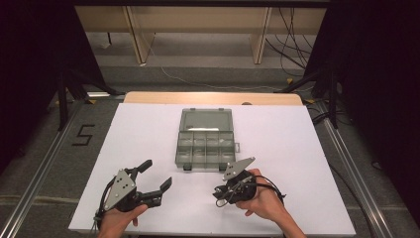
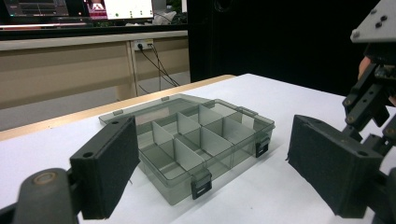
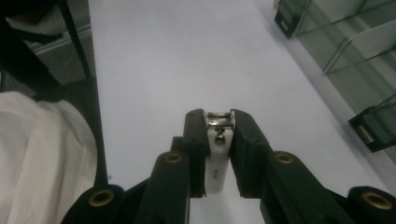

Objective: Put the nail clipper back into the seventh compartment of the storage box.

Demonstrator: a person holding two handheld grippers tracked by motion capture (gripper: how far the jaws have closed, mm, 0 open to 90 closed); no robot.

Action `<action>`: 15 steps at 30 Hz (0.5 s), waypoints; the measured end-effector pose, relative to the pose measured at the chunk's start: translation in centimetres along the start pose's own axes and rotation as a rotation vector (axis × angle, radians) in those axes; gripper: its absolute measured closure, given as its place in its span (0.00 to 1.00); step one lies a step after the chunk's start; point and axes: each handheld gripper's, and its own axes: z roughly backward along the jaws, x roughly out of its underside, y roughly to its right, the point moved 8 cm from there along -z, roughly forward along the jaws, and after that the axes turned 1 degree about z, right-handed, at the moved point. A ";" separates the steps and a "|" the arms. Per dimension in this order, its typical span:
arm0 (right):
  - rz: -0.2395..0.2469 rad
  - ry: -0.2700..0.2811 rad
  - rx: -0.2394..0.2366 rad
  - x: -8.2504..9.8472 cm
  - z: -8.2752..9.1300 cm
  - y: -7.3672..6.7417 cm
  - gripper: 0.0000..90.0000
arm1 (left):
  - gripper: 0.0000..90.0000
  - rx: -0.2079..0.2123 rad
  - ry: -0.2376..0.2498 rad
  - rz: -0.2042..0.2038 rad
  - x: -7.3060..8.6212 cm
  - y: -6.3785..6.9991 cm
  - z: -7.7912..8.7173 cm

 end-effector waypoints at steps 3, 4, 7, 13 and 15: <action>-0.005 0.014 0.007 -0.3 0.2 0.1 0.86 | 0.18 -0.005 -0.010 -0.001 0.0 0.0 0.1; -0.004 0.024 0.024 -0.5 0.4 0.3 0.86 | 0.18 -0.001 0.000 0.000 0.0 0.0 0.0; -0.014 0.038 0.042 -1.0 0.5 0.8 0.86 | 0.18 -0.007 -0.009 0.000 0.1 0.0 0.1; -0.022 0.064 0.089 -1.8 0.9 1.8 0.86 | 0.18 -0.006 -0.007 -0.001 0.0 0.0 0.0; -0.025 0.077 0.111 -2.2 1.1 2.2 0.86 | 0.18 -0.007 -0.007 -0.001 0.0 0.0 0.0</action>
